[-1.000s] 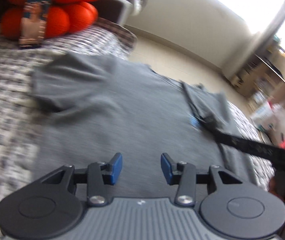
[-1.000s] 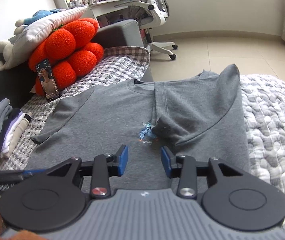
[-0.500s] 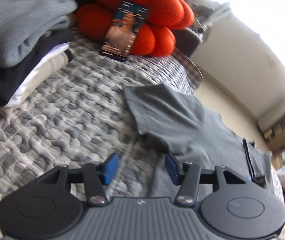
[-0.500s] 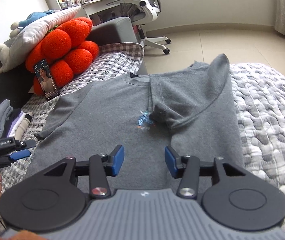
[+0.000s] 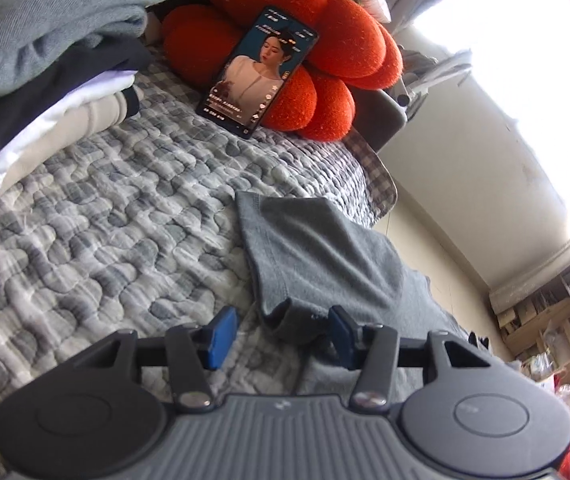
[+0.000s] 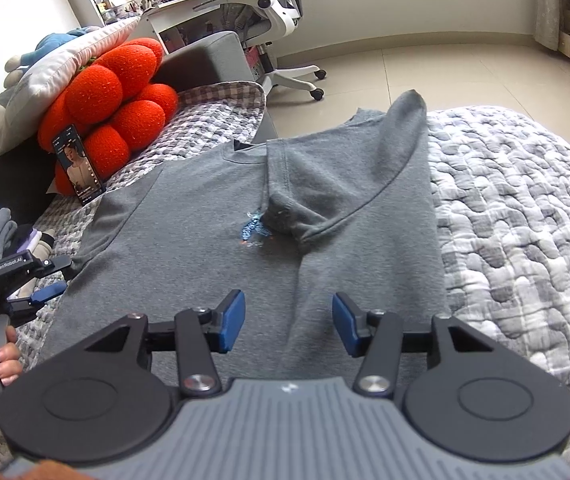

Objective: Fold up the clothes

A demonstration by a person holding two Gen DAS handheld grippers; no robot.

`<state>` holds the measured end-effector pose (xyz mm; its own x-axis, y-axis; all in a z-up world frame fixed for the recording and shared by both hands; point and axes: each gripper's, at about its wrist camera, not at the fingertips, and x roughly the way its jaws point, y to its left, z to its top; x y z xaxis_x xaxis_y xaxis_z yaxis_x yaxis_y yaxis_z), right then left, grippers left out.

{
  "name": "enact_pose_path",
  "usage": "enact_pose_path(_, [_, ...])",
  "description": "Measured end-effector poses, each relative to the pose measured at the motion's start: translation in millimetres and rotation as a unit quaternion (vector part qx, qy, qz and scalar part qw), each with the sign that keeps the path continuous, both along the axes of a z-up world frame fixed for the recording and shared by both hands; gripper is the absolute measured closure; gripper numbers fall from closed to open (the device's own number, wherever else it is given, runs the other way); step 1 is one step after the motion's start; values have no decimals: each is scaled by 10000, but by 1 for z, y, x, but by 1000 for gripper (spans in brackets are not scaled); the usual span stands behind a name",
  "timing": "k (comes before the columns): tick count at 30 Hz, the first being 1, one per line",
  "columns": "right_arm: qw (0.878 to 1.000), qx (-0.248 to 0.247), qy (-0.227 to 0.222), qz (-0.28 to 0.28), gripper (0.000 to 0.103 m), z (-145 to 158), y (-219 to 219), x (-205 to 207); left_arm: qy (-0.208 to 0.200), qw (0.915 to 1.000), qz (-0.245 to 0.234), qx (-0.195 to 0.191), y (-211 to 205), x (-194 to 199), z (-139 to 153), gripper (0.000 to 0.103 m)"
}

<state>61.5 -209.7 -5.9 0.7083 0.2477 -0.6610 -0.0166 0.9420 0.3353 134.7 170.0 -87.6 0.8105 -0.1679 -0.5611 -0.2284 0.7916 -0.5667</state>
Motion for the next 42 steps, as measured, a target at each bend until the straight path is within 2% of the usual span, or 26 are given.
enact_pose_path(5, [10000, -30, 22, -5, 49, -2, -5, -2, -44, 9997, 94, -203, 5, 4, -7, 56])
enact_pose_path(11, [9999, -89, 22, 63, 48, -2, -2, -1, -113, 9996, 213, -155, 3, 4, -5, 66])
enact_pose_path(14, [9999, -89, 23, 96, 47, -2, 3, 1, -189, 9992, 324, -114, 3, 2, -2, 78])
enact_pose_path(15, [9999, -88, 22, 106, 47, -2, 5, 2, -255, 9990, 343, -143, 4, 0, 0, 83])
enact_pose_path(16, [9999, -86, 20, 116, 47, -2, 7, 3, -321, 9987, 362, -172, 4, -1, 1, 96])
enact_pose_path(17, [9999, -84, 19, 126, 47, -3, 9, 4, -382, 9983, 376, -213, 5, -2, 3, 98])
enact_pose_path(21, [9998, -85, 29, 168, 47, -4, 18, 8, -374, 9977, 366, -438, 9, -3, 5, 98])
enact_pose_path(24, [9998, -80, 23, 190, 46, -4, 23, 10, 51, 9972, 407, -619, 14, 0, 7, 97])
enact_pose_path(26, [9998, -67, 9, 201, 44, -4, 26, 11, 328, 9954, 362, -825, 17, 0, 9, 90])
enact_pose_path(28, [9997, -65, 8, 223, 44, -4, 28, 13, 281, 9939, 298, -1027, 17, -3, 11, 73])
enact_pose_path(30, [9997, -61, 25, 255, 44, -5, 31, 15, 225, 9923, 268, -1187, 17, -5, 12, 66])
enact_pose_path(33, [9995, -67, 42, 297, 44, -6, 35, 17, 307, 9880, 173, -1506, 17, -1, 6, 59])
enact_pose_path(36, [9994, -74, 57, 338, 44, -7, 39, 18, 494, 9802, 68, -1917, 15, 6, -4, 58])
enact_pose_path(42, [9993, -34, 93, 354, 44, -9, 44, 21, 288, 9836, 569, -1687, 7, 6, -8, 60])
